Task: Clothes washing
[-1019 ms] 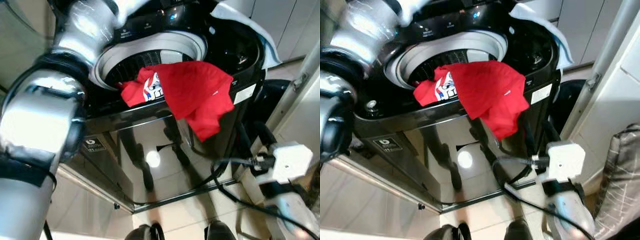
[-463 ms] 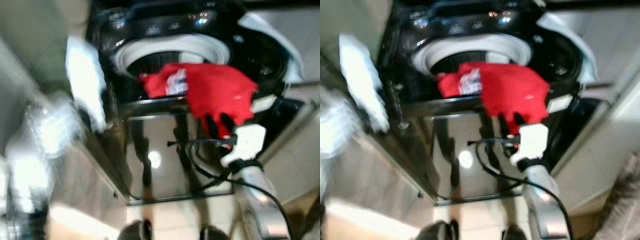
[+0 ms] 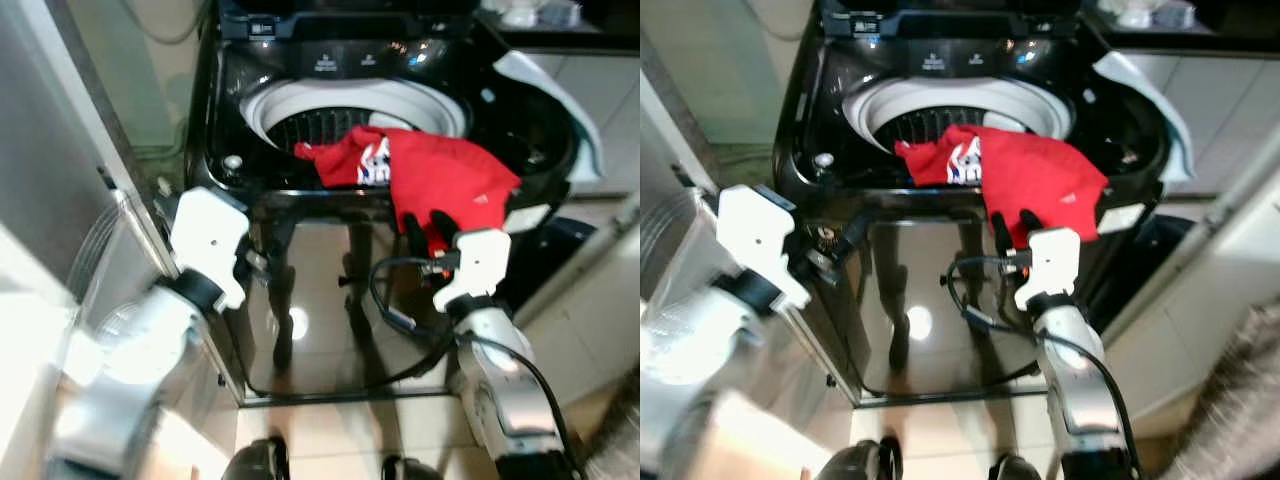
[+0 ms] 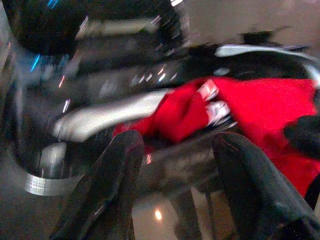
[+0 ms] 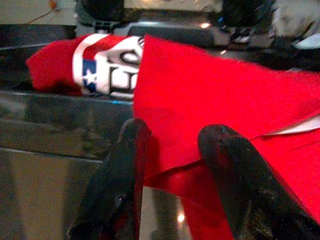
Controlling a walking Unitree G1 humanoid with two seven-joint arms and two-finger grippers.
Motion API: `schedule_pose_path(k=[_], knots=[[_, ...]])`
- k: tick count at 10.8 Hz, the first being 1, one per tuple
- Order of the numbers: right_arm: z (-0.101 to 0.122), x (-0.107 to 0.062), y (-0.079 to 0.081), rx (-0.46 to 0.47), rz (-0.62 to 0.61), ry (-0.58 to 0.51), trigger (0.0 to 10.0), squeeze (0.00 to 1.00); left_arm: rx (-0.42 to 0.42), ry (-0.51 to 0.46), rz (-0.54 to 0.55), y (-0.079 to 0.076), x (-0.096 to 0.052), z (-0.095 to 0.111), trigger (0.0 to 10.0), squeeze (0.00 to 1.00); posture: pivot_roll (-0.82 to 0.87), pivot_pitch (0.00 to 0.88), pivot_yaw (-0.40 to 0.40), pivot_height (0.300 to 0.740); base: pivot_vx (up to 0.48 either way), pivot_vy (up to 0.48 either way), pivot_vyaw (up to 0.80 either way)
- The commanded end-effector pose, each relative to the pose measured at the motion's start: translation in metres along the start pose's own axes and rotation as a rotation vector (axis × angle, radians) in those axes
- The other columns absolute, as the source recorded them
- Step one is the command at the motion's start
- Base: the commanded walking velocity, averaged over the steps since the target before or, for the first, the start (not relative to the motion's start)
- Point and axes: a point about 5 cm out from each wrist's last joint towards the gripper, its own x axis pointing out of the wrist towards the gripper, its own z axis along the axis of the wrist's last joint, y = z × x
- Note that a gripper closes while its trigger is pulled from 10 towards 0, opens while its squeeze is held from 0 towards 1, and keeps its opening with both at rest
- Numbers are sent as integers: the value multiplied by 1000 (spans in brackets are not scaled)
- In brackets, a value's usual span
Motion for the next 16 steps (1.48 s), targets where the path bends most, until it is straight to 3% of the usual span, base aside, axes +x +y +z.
schedule_pose_path(k=[1, 4, 5, 6, 8, 9, 11, 12, 13, 14, 16], knots=[[4, -2, -8, -15, -35, -21, 10000, 0, -1, 24, 38, 6, -1, -4, 10000, 0, 56, 81, 4, 740, 0, 0, 0], [-10, -22, -11, -5, -68, 46, 10000, 0, 0, 24, 63, 7, 3, -7, 10000, 0, 28, 98, 21, 740, 0, 0, 0], [-18, -20, -12, 11, -98, 71, 10000, 0, 9, 35, 107, 11, 3, -12, 10000, 0, 30, 113, 32, 740, 0, 0, 0], [-24, -12, -14, 5, -131, 86, 10000, 0, 36, 73, 116, 14, -6, -19, 10000, 0, 54, 167, 57, 740, 0, 0, 0], [-31, -3, -17, -31, -155, 103, 10000, 0, 58, 105, 118, 15, -13, -23, 10000, 0, 79, 188, 69, 740, 0, 0, 0], [-33, 12, -14, -37, -153, 102, 10000, 0, 117, 109, 145, 18, -15, -24, 10000, 0, 101, 183, 65, 740, 0, 0, 0], [-9, 13, -12, -36, -139, 12, 10000, 0, 147, 54, 167, 20, -3, -19, 10000, 0, 79, 145, 39, 740, 0, 0, 0], [21, 5, -11, -83, -153, -87, 10000, 0, 157, 20, 140, 14, 8, -18, 10000, 0, 31, 87, 13, 740, 0, 0, 0], [28, 2, -12, -103, -153, -104, 10000, 0, 149, 4, 133, 11, 14, -16, 10000, 0, 4, 58, 2, 740, 0, 0, 0], [22, 1, -23, -124, -137, -69, 10000, 0, 85, -30, 119, -1, 39, -20, 10000, 0, -74, 4, -19, 740, 277, -390, 0], [18, 23, -30, -143, -95, -23, 10000, 0, 49, -7, 122, -11, 66, -33, 10000, 0, -146, 0, -37, 740, 324, -191, 0]])
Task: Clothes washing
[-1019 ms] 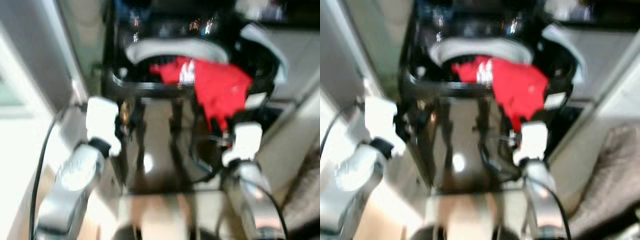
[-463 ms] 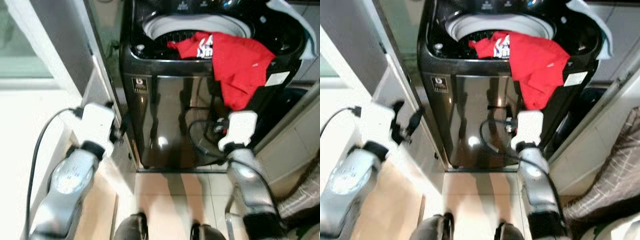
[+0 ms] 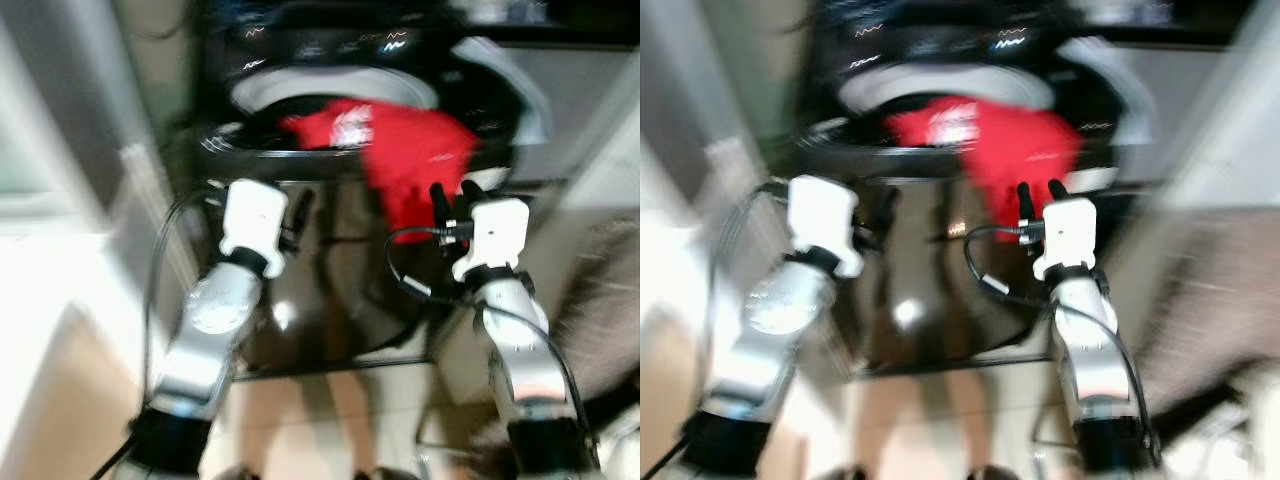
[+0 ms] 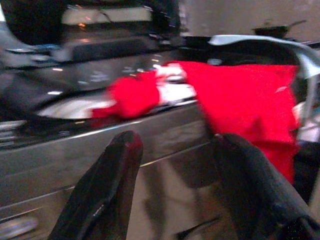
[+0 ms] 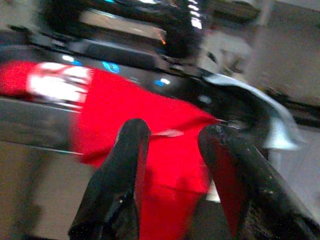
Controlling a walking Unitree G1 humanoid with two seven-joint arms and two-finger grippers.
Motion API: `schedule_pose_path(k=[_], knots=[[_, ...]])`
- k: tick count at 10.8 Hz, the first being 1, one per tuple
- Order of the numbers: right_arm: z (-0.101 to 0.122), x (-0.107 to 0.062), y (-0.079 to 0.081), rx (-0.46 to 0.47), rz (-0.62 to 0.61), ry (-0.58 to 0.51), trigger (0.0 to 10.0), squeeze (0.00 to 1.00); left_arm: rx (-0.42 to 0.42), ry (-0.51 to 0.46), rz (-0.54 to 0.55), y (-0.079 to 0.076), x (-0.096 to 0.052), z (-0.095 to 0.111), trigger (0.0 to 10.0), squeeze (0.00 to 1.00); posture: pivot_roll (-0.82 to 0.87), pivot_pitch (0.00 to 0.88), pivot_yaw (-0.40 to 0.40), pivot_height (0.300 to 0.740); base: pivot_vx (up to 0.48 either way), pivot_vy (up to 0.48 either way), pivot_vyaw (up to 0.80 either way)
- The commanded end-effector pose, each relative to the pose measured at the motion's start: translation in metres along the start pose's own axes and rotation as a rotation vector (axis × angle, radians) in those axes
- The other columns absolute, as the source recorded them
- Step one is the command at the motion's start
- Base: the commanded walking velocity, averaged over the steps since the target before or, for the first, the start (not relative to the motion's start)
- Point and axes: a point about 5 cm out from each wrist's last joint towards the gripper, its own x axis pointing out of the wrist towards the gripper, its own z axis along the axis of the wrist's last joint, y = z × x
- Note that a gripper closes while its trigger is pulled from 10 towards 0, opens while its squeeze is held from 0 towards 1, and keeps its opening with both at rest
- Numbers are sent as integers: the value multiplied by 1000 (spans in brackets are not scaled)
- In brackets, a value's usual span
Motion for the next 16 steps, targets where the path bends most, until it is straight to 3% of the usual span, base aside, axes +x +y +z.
schedule_pose_path(k=[1, 2, 4, 6, 7, 8, 11, 13, 16], knots=[[0, 4, -2, 23, 10, 25, 10000, 0, 16, -2, 16, 2, 2, -1, 10000, 0, -147, 0, -39, 740, 0, 0, 0], [-2, 4, -4, 35, 9, 41, 10000, 0, 39, 14, 16, 4, 4, -4, 10000, 0, -144, 0, -39, 740, 0, 0, 0], [-17, 2, 9, 131, 62, 121, 10000, 0, 37, 11, 70, 12, -3, -6, 10000, 0, -99, 0, -39, 740, 0, 0, 0], [-23, -9, 22, 169, 75, 159, 10000, 0, 80, 15, 110, 18, -24, -4, 10000, 0, -45, 65, -27, 740, 0, 0, 0], [-26, -13, 26, 162, 80, 173, 10000, 0, 74, 18, 107, 17, -32, -2, 10000, 0, -7, 124, -7, 740, 0, 0, 0], [-43, -9, 33, 105, 55, 232, 10000, 0, 62, 35, 98, 16, -48, 0, 10000, 0, 43, 190, 22, 740, 0, 0, 0], [-59, 21, 42, -53, 23, 265, 10000, 0, 72, 75, 99, 19, -76, 7, 10000, 0, 127, 263, 56, 740, 0, 0, 0], [-48, 56, 35, -91, -25, 253, 10000, 0, 68, 91, 135, 20, -97, 17, 10000, 0, 200, 284, 43, 740, 0, 0, 0], [-24, 84, 41, -137, -5, 205, 10000, 0, 59, 128, 201, 22, -115, 20, 10000, 0, 234, 293, 9, 740, 0, 0, 0]])
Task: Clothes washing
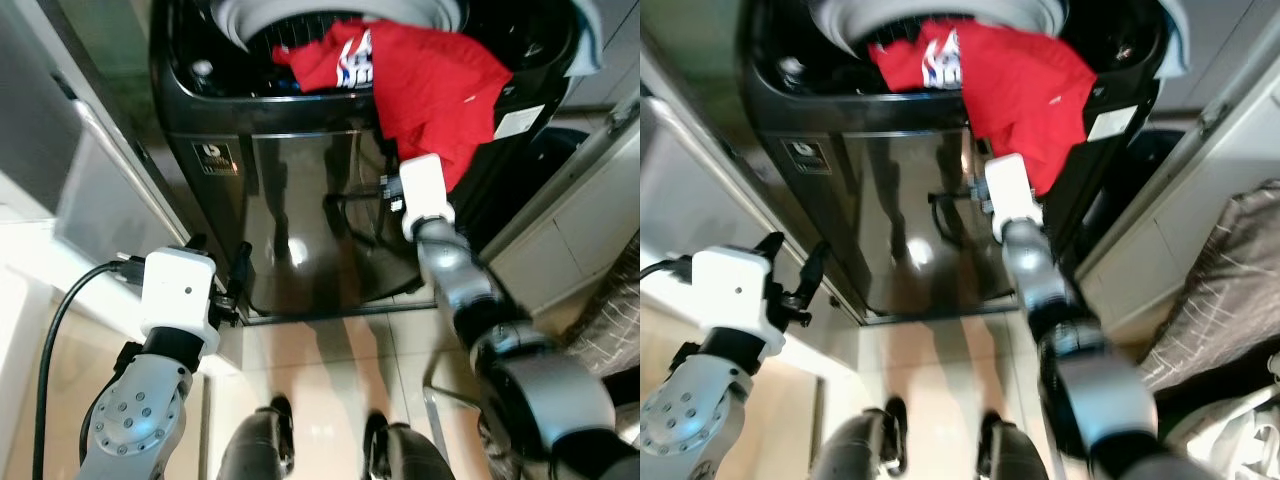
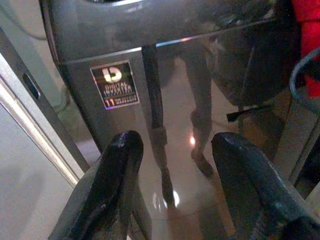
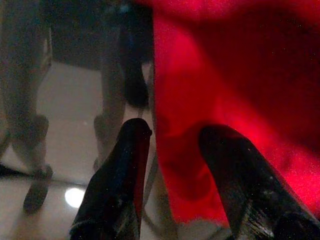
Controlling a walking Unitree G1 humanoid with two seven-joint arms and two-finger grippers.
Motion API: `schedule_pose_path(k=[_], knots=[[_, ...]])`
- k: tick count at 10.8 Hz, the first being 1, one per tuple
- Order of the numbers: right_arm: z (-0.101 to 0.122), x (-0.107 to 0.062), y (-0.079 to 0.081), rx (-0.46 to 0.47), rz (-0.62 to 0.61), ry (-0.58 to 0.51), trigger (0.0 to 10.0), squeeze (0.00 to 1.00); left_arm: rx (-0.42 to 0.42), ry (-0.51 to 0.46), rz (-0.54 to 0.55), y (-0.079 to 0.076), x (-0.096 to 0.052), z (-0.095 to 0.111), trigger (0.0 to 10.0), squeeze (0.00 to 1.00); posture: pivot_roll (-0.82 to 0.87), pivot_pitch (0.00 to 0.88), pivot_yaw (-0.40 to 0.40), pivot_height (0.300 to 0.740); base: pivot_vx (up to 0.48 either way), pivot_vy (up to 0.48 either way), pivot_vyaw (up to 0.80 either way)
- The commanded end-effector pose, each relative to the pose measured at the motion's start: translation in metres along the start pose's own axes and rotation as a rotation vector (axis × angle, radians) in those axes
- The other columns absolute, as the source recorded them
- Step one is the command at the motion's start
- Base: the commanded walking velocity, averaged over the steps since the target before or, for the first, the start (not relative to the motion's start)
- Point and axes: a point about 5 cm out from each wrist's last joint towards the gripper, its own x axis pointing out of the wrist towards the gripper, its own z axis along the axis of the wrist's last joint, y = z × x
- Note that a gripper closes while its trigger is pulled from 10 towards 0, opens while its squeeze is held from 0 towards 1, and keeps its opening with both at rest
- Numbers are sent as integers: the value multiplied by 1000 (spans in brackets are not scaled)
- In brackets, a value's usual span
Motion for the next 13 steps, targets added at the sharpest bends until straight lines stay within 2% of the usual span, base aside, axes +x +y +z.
schedule_pose_path(k=[1, 4, 7, 10, 11, 12, 13], knots=[[4, 2, 3, -13, 9, -3, 10000, 0, 0, 14, 23, 1, -4, 0, 10000, 0, 234, 294, -4, 740, 0, 0, 0], [44, 20, -9, -20, -18, -102, 10000, 0, -20, 13, 42, -5, -3, 0, 10000, 0, 224, 287, -35, 740, 0, 0, 0], [122, 34, -20, 40, -17, -351, 10000, 0, -39, -10, 51, -9, 7, 0, 10000, 0, 189, 244, -69, 740, 0, 0, 0], [180, 37, -35, 68, -40, -501, 10000, 0, -40, -49, 73, -8, 18, 4, 10000, 0, 186, 198, -94, 740, 0, 0, 0], [199, 36, -40, 73, -41, -552, 10000, 0, -36, -57, 85, -7, 21, 4, 10000, 0, 191, 182, -101, 740, 0, 0, 0], [230, 33, -46, 83, -51, -625, 10000, 0, -33, -71, 100, -4, 26, 4, 10000, 0, 190, 163, -106, 740, 0, 0, 0], [245, 30, -49, 82, -60, -660, 10000, 0, -33, -80, 105, -4, 29, 4, 10000, 0, 189, 157, -107, 740, 0, 0, 0]])
